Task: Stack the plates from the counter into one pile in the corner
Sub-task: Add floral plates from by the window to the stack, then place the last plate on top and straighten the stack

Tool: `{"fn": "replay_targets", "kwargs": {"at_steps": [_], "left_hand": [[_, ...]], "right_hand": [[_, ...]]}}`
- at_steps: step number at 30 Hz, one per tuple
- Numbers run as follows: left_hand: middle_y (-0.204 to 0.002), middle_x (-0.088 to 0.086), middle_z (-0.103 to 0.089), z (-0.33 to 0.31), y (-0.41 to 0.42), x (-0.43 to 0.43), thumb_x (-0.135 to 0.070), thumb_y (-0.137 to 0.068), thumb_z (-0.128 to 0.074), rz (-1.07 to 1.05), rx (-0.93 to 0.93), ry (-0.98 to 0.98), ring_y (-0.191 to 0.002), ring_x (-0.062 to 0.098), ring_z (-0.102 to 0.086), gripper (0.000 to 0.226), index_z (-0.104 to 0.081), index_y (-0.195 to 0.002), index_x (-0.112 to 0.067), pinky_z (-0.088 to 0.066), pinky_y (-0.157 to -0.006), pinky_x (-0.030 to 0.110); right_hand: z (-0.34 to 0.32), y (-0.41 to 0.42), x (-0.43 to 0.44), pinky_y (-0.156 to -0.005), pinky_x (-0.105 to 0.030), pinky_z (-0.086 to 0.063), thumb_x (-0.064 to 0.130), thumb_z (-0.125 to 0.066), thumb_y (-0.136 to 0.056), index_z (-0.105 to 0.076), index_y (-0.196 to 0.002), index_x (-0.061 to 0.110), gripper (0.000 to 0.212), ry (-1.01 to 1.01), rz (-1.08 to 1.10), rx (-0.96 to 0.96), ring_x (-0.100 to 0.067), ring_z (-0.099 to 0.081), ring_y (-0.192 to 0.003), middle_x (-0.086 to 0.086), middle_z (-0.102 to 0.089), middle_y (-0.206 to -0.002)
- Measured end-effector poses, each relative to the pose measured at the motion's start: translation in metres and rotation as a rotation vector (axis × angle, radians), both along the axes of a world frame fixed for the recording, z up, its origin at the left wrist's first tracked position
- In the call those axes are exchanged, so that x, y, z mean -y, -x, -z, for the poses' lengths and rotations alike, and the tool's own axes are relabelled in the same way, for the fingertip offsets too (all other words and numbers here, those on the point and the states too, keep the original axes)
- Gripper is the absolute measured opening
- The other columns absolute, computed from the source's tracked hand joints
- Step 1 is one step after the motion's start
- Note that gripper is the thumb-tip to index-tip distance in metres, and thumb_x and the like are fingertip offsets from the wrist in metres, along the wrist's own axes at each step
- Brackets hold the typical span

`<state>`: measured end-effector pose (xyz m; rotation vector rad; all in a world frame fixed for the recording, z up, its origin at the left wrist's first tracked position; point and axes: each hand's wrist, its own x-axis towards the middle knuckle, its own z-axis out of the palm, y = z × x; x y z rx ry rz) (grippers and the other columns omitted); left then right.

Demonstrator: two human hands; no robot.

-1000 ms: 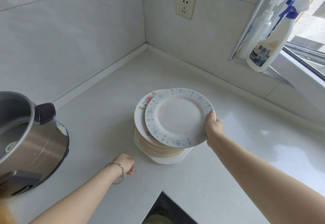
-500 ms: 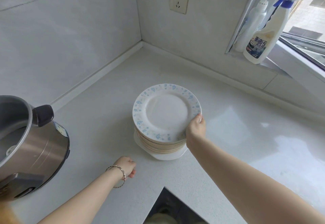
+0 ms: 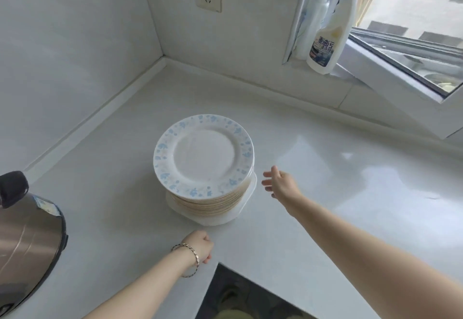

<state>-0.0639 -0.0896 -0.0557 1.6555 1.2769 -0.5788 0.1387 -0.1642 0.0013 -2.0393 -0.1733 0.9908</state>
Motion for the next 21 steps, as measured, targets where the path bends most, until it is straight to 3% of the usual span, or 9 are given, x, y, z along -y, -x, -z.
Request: {"fn": "replay_targets", "kwargs": {"at_steps": [3, 7, 11, 16, 19, 21], "left_hand": [[-0.06, -0.001, -0.051, -0.008, -0.044, 0.025, -0.009, -0.091, -0.037, 0.127, 0.042, 0.022, -0.047, 0.01, -0.047, 0.027, -0.037, -0.065, -0.018, -0.03, -0.03, 0.012], [-0.058, -0.003, -0.053, -0.023, -0.112, 0.064, -0.008, -0.088, -0.04, 0.321, 0.09, -0.02, -0.048, 0.011, -0.05, 0.028, -0.039, -0.061, -0.018, -0.031, -0.037, 0.015], [-0.058, -0.003, -0.052, -0.041, -0.185, 0.122, -0.006, -0.088, -0.039, 0.456, 0.149, -0.038, -0.049, 0.01, -0.05, 0.03, -0.038, -0.061, -0.018, -0.03, -0.042, 0.016], [-0.059, -0.002, -0.052, -0.046, -0.272, 0.224, -0.006, -0.089, -0.038, 0.573, 0.205, -0.025, -0.05, 0.01, -0.05, 0.03, -0.037, -0.062, -0.018, -0.031, -0.043, 0.017], [-0.061, -0.001, -0.053, -0.044, -0.321, 0.297, -0.008, -0.091, -0.037, 0.572, 0.215, 0.043, -0.051, 0.009, -0.052, 0.028, -0.038, -0.064, -0.018, -0.034, -0.044, 0.018], [-0.06, 0.0, -0.053, -0.041, -0.352, 0.343, -0.008, -0.091, -0.038, 0.534, 0.227, 0.092, -0.047, 0.008, -0.053, 0.028, -0.039, -0.065, -0.018, -0.035, -0.043, 0.016]], "right_hand": [[0.005, -0.018, 0.053, -0.069, -0.027, -0.042, 0.032, -0.031, -0.098, -0.059, -0.113, 0.009, 0.04, 0.166, -0.126, -0.066, -0.021, -0.056, -0.082, -0.006, -0.063, -0.093], [0.008, -0.052, 0.138, -0.061, -0.021, -0.041, 0.03, -0.039, -0.094, -0.057, -0.106, 0.016, 0.025, 0.317, -0.237, -0.081, -0.018, -0.057, -0.081, 0.002, -0.061, -0.085], [-0.002, -0.094, 0.238, -0.059, -0.02, -0.04, 0.026, -0.041, -0.094, -0.056, -0.116, 0.013, 0.03, 0.386, -0.122, -0.066, -0.017, -0.055, -0.08, -0.002, -0.061, -0.091], [-0.005, -0.154, 0.378, -0.058, -0.02, -0.039, 0.025, -0.041, -0.093, -0.055, -0.109, 0.015, 0.023, 0.414, 0.092, -0.052, -0.014, -0.055, -0.073, 0.005, -0.058, -0.078], [-0.002, -0.187, 0.458, -0.054, -0.02, -0.037, 0.019, -0.042, -0.092, -0.058, -0.111, 0.007, 0.028, 0.434, 0.212, -0.018, -0.015, -0.053, -0.069, -0.002, -0.06, -0.083], [0.001, -0.208, 0.504, -0.052, -0.021, -0.035, 0.016, -0.043, -0.091, -0.06, -0.101, 0.008, 0.022, 0.423, 0.276, 0.008, -0.017, -0.052, -0.069, -0.005, -0.06, -0.084]]}}
